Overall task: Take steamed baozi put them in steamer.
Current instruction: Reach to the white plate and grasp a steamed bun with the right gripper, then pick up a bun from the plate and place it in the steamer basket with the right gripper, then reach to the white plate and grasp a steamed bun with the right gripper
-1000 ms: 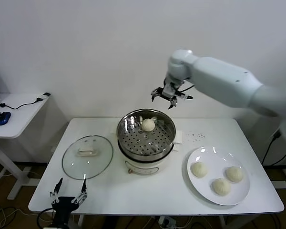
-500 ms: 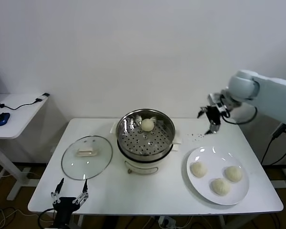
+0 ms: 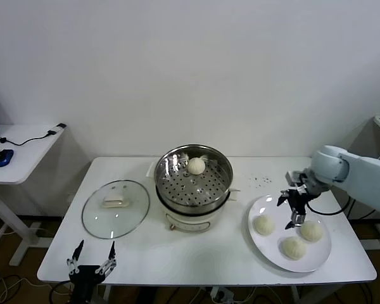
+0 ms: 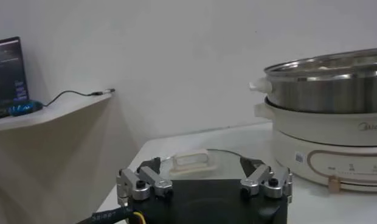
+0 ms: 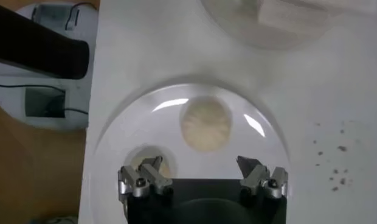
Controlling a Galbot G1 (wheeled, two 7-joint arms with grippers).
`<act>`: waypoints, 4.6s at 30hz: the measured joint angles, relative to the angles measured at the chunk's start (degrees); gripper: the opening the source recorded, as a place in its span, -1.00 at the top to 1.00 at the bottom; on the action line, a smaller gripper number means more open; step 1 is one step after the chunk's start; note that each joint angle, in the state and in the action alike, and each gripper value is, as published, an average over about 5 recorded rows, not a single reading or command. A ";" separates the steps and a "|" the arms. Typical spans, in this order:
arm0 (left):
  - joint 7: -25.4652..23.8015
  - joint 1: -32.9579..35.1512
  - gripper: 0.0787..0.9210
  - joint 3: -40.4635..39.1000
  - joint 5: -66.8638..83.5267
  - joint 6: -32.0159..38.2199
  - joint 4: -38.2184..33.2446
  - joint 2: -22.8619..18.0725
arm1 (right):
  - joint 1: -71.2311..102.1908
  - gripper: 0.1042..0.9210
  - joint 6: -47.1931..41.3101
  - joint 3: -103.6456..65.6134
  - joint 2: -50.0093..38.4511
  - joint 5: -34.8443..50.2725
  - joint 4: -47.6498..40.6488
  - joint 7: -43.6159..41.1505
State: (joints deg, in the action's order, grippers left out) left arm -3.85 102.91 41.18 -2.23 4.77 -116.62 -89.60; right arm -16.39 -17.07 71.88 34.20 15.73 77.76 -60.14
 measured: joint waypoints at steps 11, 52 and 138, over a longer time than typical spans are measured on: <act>0.00 0.00 -0.77 -0.02 -0.27 0.04 0.32 -0.20 | 7.23 -0.76 -0.51 -5.38 5.00 -2.52 -5.09 1.71; -0.35 1.06 -0.77 -1.27 -0.72 0.38 0.39 0.15 | -20.35 -0.13 -0.07 11.94 9.62 13.23 -7.52 -1.79; -0.21 2.01 -0.77 -2.01 -1.65 0.44 -2.48 1.20 | -29.19 -0.76 -2.59 18.54 23.71 21.51 -7.04 -1.04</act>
State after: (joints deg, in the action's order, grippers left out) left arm -4.06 104.92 39.17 -3.88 5.21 -119.10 -88.40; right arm -45.58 -19.65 90.42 57.90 37.24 70.73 -61.18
